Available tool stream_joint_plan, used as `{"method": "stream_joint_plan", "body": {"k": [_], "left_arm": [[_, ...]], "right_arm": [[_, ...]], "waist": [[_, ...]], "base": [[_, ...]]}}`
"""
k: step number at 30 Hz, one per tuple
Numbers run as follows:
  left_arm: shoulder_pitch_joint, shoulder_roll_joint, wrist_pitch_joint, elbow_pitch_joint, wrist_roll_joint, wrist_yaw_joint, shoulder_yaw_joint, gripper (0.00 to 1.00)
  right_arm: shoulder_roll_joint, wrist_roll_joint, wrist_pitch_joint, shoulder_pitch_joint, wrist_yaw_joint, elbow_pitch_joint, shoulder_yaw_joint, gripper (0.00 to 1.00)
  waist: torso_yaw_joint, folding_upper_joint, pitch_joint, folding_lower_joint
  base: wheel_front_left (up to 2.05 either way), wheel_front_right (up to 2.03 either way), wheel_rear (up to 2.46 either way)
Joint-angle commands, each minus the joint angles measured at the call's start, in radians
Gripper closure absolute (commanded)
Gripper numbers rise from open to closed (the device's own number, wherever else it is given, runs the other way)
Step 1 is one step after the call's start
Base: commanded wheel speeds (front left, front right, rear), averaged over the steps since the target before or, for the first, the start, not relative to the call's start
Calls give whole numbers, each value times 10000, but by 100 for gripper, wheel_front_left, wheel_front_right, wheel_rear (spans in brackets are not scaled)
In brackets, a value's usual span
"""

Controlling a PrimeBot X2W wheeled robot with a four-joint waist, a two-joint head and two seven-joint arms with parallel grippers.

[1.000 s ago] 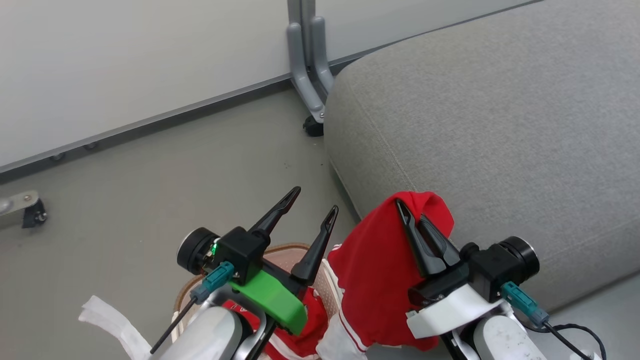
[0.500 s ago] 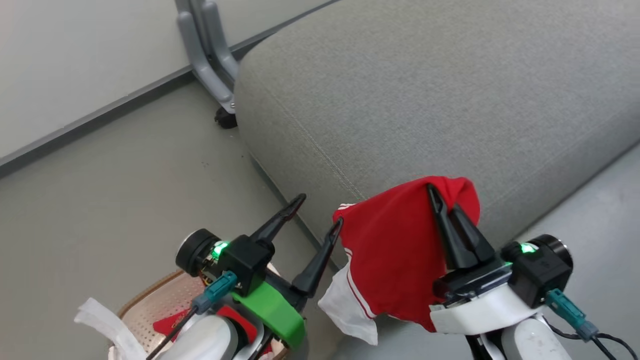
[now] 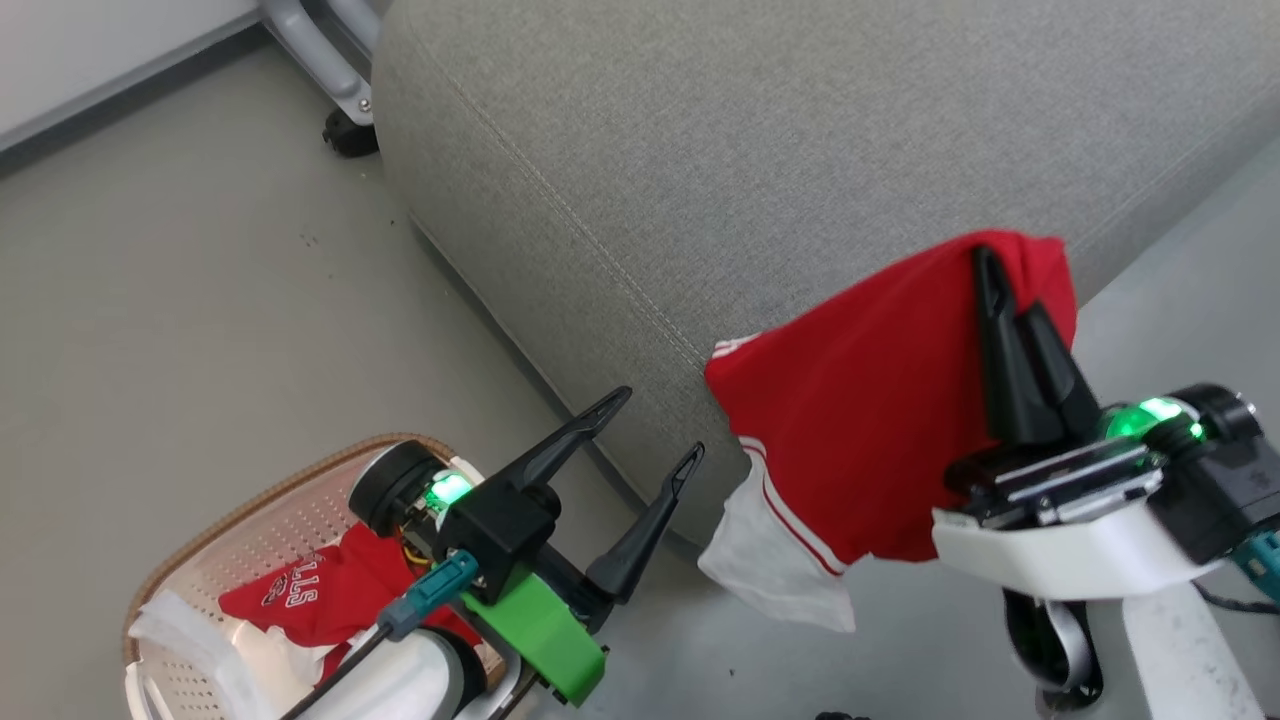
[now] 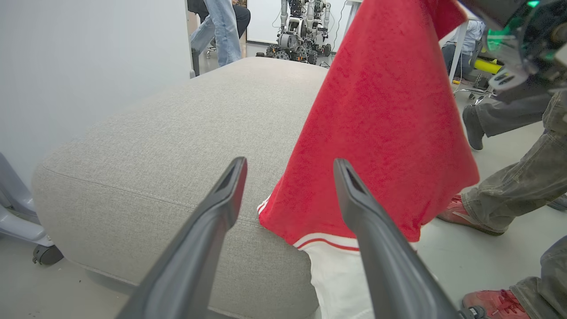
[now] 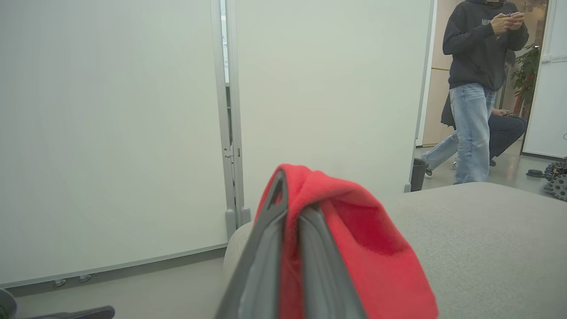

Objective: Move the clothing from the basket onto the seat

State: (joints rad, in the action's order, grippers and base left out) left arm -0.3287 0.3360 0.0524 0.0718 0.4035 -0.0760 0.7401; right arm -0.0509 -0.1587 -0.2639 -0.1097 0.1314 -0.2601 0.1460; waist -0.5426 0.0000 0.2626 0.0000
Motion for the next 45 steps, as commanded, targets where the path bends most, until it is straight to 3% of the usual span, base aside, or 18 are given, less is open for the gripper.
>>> {"method": "stream_joint_plan", "body": {"k": [1,9,20,28,35,40,41,42,43,45], "left_arm": [[-45,205,-30,153,-149,70,-89,0],[-455,813,-212,1086,-217,-220,91,0],[-1270,1804,7,2104,135,-472,66,0],[-1767,2181,153,2485,263,-545,291,0],[-1878,2429,528,2193,326,-547,484,0],[-1840,2335,856,1810,461,-555,676,0],[-1803,2246,945,1672,501,-551,705,0],[-1763,2187,1018,1588,568,-532,712,0],[-1703,2083,1119,1448,643,-503,717,0],[-1628,1916,1258,1196,710,-410,685,0]], "right_arm": [[7,-30,-10,-469,-12,-134,-117,100],[9,569,-10,-3530,-14,-284,-2278,100],[6,2713,-8,-7690,-15,1030,-5022,100],[-11,3715,-8,-8178,-15,2620,-6402,100],[-11,3650,-8,-7869,-15,4665,-7606,100],[-13,3574,-8,-7581,-15,5387,-8078,100],[-14,3545,-8,-7478,-15,5425,-8156,98],[-20,3498,-8,-7365,-15,5471,-8204,64],[-16,3476,-8,-7167,-15,5508,-8273,4],[-14,3451,-8,-6863,-15,5352,-8291,0]], "waist": [[-7,0,576,0],[1266,0,2164,0],[2615,0,4066,0],[3167,0,4936,0],[3576,0,5104,0],[3767,0,4863,0],[3809,0,4750,0],[3841,0,4652,0],[3903,0,4469,0],[3987,0,4154,0]], "base": [[0,0,0],[0,0,0],[0,0,0],[0,0,0],[0,0,0],[0,0,0],[0,0,0],[0,0,0],[0,0,0],[0,0,0]]}}
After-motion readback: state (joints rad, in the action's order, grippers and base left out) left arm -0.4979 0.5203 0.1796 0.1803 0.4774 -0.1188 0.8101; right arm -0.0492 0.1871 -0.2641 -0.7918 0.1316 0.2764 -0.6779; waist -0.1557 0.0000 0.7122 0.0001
